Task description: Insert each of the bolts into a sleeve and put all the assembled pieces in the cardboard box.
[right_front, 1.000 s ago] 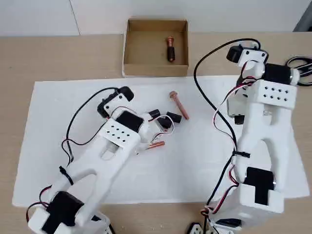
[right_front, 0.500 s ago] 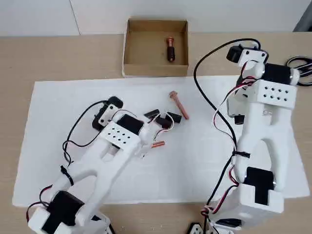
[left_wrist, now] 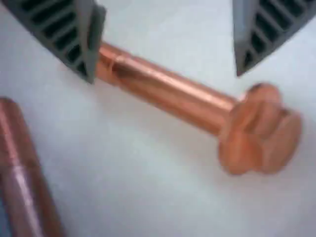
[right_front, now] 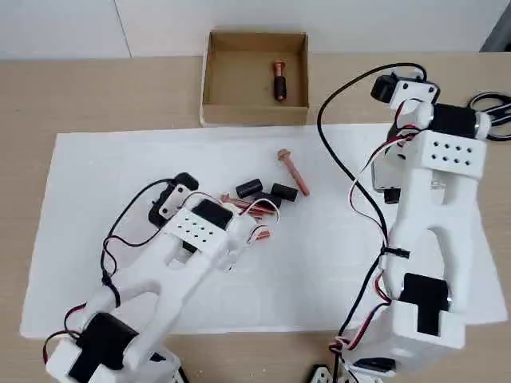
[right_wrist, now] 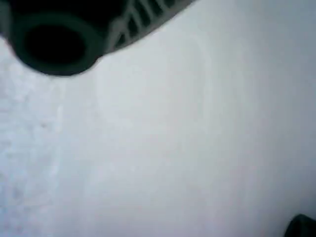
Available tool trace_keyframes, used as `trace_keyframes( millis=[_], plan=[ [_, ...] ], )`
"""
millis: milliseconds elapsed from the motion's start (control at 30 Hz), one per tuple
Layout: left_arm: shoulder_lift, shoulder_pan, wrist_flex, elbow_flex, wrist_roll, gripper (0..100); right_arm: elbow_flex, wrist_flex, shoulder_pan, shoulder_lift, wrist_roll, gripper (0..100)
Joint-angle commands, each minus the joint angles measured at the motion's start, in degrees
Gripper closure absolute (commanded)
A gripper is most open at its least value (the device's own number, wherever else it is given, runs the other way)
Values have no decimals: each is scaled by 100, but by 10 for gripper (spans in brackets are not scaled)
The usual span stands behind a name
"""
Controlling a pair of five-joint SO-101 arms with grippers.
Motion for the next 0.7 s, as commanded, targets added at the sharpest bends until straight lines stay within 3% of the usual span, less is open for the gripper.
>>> trace_keyframes(
  millis=[0, 667],
  plan=[
    [-44, -9, -413, 127, 9, 823, -18, -40, 40, -321, -44, 978],
    [-26, -9, -440, 233, -35, 823, -18, -40, 40, -321, -44, 978]
  ],
)
